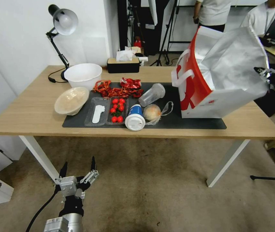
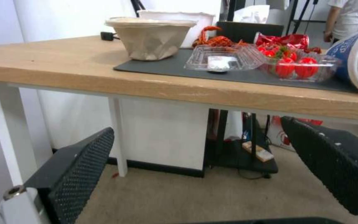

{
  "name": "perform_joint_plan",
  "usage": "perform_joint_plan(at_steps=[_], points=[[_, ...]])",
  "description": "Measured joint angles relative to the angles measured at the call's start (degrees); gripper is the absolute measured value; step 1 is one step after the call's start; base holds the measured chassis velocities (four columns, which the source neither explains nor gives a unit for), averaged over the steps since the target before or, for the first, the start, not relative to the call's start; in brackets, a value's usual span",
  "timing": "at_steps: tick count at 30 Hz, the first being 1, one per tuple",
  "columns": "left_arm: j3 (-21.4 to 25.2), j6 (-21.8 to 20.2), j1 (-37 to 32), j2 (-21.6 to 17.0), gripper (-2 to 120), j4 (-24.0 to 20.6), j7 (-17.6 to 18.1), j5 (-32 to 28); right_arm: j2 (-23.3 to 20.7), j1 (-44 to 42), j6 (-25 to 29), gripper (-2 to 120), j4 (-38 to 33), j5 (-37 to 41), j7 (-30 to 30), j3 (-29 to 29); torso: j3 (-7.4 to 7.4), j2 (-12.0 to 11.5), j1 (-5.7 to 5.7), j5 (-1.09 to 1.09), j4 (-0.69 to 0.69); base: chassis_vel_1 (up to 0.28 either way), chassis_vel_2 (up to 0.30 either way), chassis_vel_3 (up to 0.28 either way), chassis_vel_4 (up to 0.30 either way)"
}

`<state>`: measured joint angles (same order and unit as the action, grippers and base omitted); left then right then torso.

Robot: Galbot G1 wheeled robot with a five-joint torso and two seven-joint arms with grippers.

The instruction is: Pick up the food delivery bag from the floor and place it on the table.

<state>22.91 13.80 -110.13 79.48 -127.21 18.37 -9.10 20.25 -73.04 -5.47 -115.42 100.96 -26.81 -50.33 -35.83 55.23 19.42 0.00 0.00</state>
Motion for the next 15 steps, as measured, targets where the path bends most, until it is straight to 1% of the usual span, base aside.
perform_joint_plan(at_steps=[1,3,4,6,7,8,9,11,12,13,14,15], points=[[0.00,0.00,0.00,0.00,100,0.00,0.00,0.00,0.00,0.00,0.00,47,0.00,0.00,0.00,0.00,0.00,0.00,0.00,0.00,0.00,0.000,0.000,0.000,0.000],[0.00,0.15,-0.11,0.03,100,-0.04,-0.03,0.04,-0.39,-1.00,1.65,57,1.07,-7.74,3.13,0.32,0.00,0.00,0.00,0.01,-0.01,0.000,0.000,0.000,0.000],[0.00,0.15,-0.11,0.03,100,-0.04,-0.03,0.04,-0.39,-1.00,1.65,57,1.07,-7.74,3.13,0.32,0.00,0.00,0.00,0.01,-0.01,0.000,0.000,0.000,0.000],[-0.01,0.25,-0.15,0.06,100,-0.04,-0.05,0.05,-0.58,-1.78,3.96,68,2.35,-15.06,7.05,0.89,0.00,0.00,0.00,0.00,-0.01,0.000,0.000,0.000,0.000],[-0.02,0.26,-0.15,0.06,100,-0.04,-0.06,0.05,-0.59,-1.96,4.44,72,2.63,-16.67,8.07,1.00,0.00,0.00,0.00,0.01,0.00,0.000,0.000,0.000,0.000],[-0.03,0.27,-0.15,0.07,100,-0.05,-0.07,0.05,-0.60,-2.02,4.62,76,2.71,-17.23,8.50,1.04,0.00,0.00,0.00,0.00,0.00,0.000,0.000,0.000,0.000],[-0.03,0.27,-0.15,0.07,100,-0.05,-0.07,0.05,-0.60,-2.02,4.62,76,2.71,-17.23,8.50,1.04,0.00,0.00,0.00,0.00,0.00,0.000,0.000,0.000,0.000],[-0.02,0.27,-0.14,0.06,100,-0.23,-0.20,-0.01,-0.55,-2.28,4.87,87,2.72,-18.43,9.73,1.06,0.00,0.00,0.00,0.00,0.00,0.000,0.000,0.000,0.000],[0.03,0.25,-0.13,0.02,100,-0.31,-0.24,-0.07,-0.48,-2.39,4.87,90,2.62,-18.69,9.97,1.07,0.00,0.00,0.00,0.00,0.00,0.000,0.000,0.000,0.000],[0.03,0.25,-0.13,0.02,100,-0.31,-0.24,-0.07,-0.48,-2.39,4.87,90,2.62,-18.69,9.97,1.07,0.00,0.00,0.00,0.00,0.00,0.000,0.000,0.000,0.000],[0.11,0.18,-0.09,-0.07,100,-0.48,-0.26,-0.23,-0.35,-2.51,4.85,96,2.46,-18.97,10.14,1.09,0.00,0.00,0.00,0.00,0.00,0.000,0.000,0.000,0.000],[0.23,0.08,-0.03,-0.17,100,-0.61,-0.26,-0.39,-0.19,-2.62,4.79,99,2.29,-19.21,10.29,1.15,0.00,0.00,0.00,0.00,0.00,0.000,0.000,0.000,0.000]])
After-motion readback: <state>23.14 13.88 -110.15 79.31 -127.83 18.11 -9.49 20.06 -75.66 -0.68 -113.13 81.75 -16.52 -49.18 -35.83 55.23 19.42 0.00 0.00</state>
